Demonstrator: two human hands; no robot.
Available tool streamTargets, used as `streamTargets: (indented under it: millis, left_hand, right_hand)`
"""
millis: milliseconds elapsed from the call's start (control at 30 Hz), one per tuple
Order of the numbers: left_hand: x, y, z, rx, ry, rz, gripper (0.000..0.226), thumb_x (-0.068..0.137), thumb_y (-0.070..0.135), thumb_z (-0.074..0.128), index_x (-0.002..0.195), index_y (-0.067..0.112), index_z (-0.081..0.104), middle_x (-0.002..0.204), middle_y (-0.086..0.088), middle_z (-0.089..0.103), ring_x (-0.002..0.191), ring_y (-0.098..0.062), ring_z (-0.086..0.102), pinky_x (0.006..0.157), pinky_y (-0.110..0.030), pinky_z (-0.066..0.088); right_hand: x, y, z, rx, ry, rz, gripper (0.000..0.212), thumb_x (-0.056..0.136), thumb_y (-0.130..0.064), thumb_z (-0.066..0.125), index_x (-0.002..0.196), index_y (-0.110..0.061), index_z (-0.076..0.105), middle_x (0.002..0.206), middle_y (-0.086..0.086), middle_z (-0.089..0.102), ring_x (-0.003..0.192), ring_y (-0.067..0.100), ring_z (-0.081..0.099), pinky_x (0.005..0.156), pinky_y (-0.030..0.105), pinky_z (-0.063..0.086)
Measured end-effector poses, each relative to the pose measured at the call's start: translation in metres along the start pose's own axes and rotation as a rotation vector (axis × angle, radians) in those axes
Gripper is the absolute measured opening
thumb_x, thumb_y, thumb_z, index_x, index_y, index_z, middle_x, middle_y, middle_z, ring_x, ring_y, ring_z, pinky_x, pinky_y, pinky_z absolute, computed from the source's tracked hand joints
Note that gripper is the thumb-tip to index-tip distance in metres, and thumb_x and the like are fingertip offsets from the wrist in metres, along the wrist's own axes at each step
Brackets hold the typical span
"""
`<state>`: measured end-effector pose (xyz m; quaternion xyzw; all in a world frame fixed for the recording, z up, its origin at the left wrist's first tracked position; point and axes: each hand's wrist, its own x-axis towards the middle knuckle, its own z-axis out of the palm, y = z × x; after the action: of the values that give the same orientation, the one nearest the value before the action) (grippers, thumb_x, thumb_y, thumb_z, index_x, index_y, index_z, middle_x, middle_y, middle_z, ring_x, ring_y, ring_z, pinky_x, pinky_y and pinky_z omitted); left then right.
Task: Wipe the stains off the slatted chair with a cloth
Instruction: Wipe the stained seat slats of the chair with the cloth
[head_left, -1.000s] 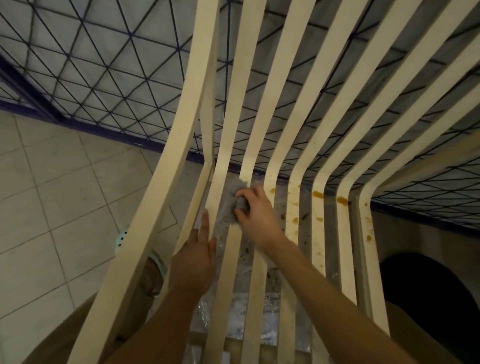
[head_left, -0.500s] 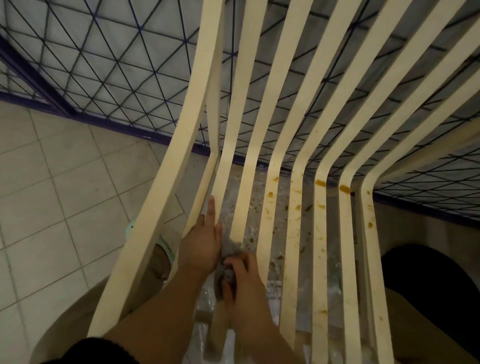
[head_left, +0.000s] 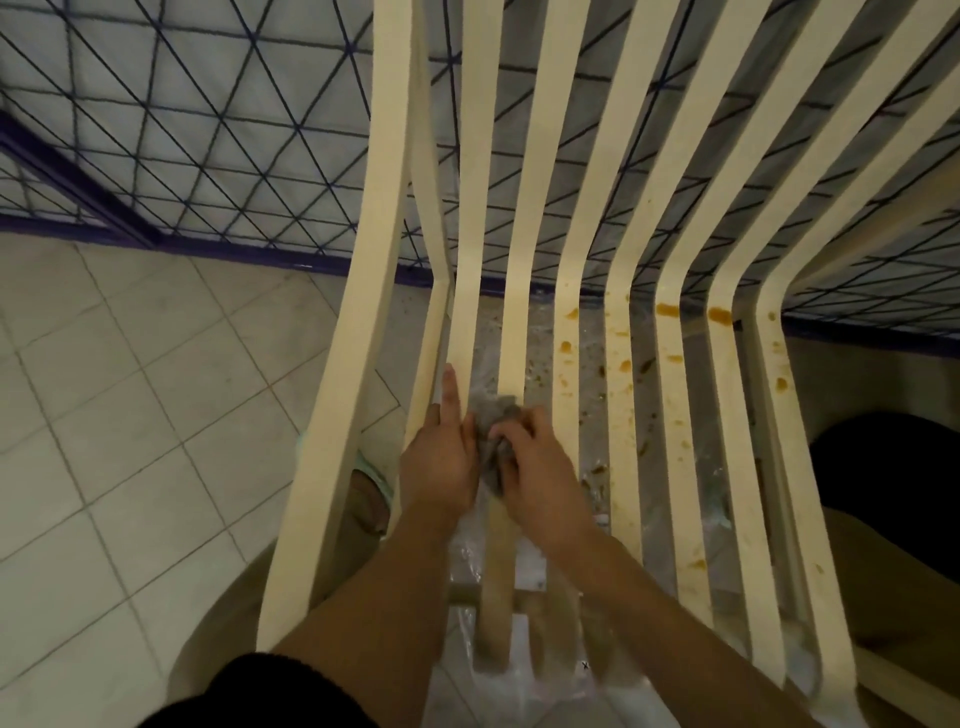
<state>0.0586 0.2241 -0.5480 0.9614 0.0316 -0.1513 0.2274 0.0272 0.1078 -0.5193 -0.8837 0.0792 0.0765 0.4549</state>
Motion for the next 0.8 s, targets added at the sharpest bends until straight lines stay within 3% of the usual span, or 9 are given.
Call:
streamTargets:
  millis: [133,300,367,433,500,533,600,700,800]
  left_hand:
    - [0.001,0.002,0.001,0.023,0.017,0.002,0.061,0.104,0.042,0.021,0.153,0.031,-0.014,0.124,-0.008,0.052,0.082,-0.024,0.059,0.062,-0.036,0.049]
    - [-0.001,0.0,0.0,0.021,0.041,0.017,0.06,0.104,0.042,0.021,0.154,0.029,-0.01,0.127,-0.009,0.052,0.085,-0.026,0.06,0.064,-0.037,0.049]
    - [-0.001,-0.001,0.001,0.028,0.047,0.02,0.06,0.105,0.041,0.022,0.154,0.029,-0.01,0.127,-0.009,0.052,0.087,-0.027,0.06,0.066,-0.038,0.049]
    - [-0.001,0.0,0.002,0.026,0.04,0.024,0.06,0.104,0.04,0.022,0.154,0.029,-0.01,0.127,-0.01,0.052,0.088,-0.029,0.06,0.065,-0.038,0.047]
    - [0.001,0.0,0.002,0.029,0.028,0.006,0.06,0.105,0.04,0.023,0.154,0.03,-0.01,0.128,-0.009,0.052,0.088,-0.03,0.06,0.064,-0.037,0.044]
    - [0.001,0.0,0.002,0.037,0.028,-0.002,0.06,0.105,0.04,0.022,0.154,0.03,-0.011,0.128,-0.009,0.052,0.088,-0.03,0.06,0.064,-0.037,0.044]
    - [-0.001,-0.001,0.003,0.049,0.03,-0.01,0.06,0.105,0.041,0.022,0.154,0.03,-0.011,0.128,-0.009,0.052,0.088,-0.029,0.061,0.066,-0.038,0.046]
    - [-0.001,-0.002,0.003,0.048,0.037,0.001,0.06,0.105,0.041,0.021,0.153,0.031,-0.012,0.127,-0.01,0.053,0.086,-0.028,0.061,0.065,-0.039,0.049]
    - [0.0,-0.002,0.003,0.048,0.039,0.015,0.06,0.105,0.042,0.021,0.153,0.03,-0.013,0.124,-0.01,0.053,0.082,-0.029,0.06,0.062,-0.038,0.048]
  right_hand:
    - [0.06,0.01,-0.006,-0.259,-0.001,-0.119,0.022,0.095,-0.006,0.048,0.115,-0.005,0.057,0.114,0.011,0.049,0.091,0.02,0.049,0.078,0.029,0.04]
    - [0.131,0.017,-0.01,0.049,0.099,-0.012,0.005,0.096,-0.019,0.049,0.099,-0.015,0.048,0.067,-0.002,0.052,0.061,0.015,0.053,0.056,0.033,0.044]
    - [0.156,0.015,-0.015,-0.146,0.063,-0.066,0.008,0.09,-0.018,0.052,0.088,-0.024,0.049,0.073,-0.01,0.041,0.063,0.006,0.043,0.062,0.026,0.041]
    - [0.169,0.006,-0.02,-0.25,0.027,-0.052,0.034,0.091,-0.009,0.05,0.081,-0.04,0.042,0.08,-0.019,0.027,0.067,-0.001,0.032,0.063,0.015,0.035]
    - [0.172,0.003,-0.021,-0.264,0.031,-0.026,0.026,0.092,-0.005,0.048,0.098,-0.028,0.058,0.081,-0.02,0.022,0.068,-0.004,0.027,0.061,0.013,0.031]
    - [0.173,0.006,-0.019,-0.329,0.042,-0.071,0.024,0.092,-0.005,0.048,0.109,-0.015,0.06,0.081,-0.017,0.025,0.068,-0.004,0.027,0.062,0.014,0.031]
    - [0.165,0.013,-0.014,-0.395,0.065,-0.126,0.025,0.093,-0.009,0.049,0.116,-0.012,0.058,0.088,-0.009,0.034,0.068,-0.001,0.033,0.065,0.014,0.036]
    - [0.132,0.014,-0.008,-0.081,0.078,-0.032,0.013,0.096,-0.026,0.05,0.104,-0.019,0.057,0.082,0.006,0.055,0.074,0.021,0.055,0.067,0.034,0.045]
    - [0.081,0.008,-0.006,0.032,0.057,-0.031,0.013,0.101,-0.022,0.047,0.106,-0.013,0.056,0.08,0.01,0.06,0.068,0.023,0.056,0.057,0.033,0.046]
